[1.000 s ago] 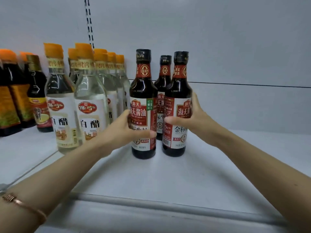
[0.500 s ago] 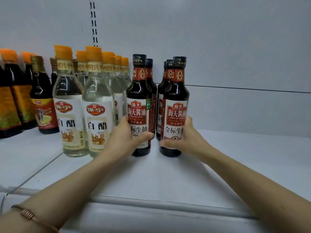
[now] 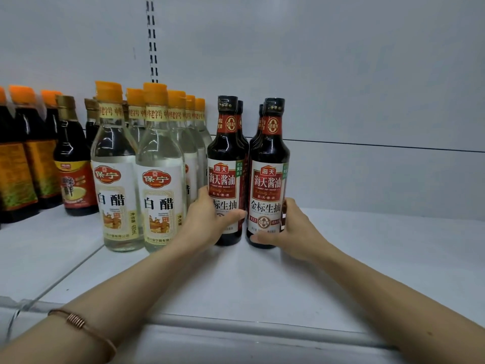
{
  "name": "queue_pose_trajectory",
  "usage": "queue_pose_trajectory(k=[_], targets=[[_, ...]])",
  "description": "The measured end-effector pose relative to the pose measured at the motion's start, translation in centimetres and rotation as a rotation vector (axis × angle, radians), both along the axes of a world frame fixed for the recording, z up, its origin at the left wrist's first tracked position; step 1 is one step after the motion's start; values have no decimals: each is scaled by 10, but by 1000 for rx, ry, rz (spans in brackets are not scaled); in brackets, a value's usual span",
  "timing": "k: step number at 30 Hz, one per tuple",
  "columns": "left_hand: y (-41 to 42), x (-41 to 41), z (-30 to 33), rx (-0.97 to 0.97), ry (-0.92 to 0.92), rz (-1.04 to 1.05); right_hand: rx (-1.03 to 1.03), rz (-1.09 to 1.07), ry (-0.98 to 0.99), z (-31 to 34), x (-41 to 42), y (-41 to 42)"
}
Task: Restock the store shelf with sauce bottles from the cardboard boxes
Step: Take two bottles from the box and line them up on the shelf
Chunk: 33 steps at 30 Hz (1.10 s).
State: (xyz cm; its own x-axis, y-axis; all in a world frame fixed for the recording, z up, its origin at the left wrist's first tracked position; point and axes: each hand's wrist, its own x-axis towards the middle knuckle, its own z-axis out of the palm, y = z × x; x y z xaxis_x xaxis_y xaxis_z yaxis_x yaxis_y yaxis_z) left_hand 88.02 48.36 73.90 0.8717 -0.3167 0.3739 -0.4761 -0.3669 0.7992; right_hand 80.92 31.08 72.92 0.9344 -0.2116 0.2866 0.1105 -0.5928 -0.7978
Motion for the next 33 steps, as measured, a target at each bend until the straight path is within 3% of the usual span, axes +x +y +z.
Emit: queue_pose_trajectory(k=[22, 33], targets=[[-3, 1, -8, -69, -30, -6, -61, -50, -40, -10, 9, -9], [-8, -8, -1, 103, 93, 85, -140, 34, -3, -15, 11, -18]])
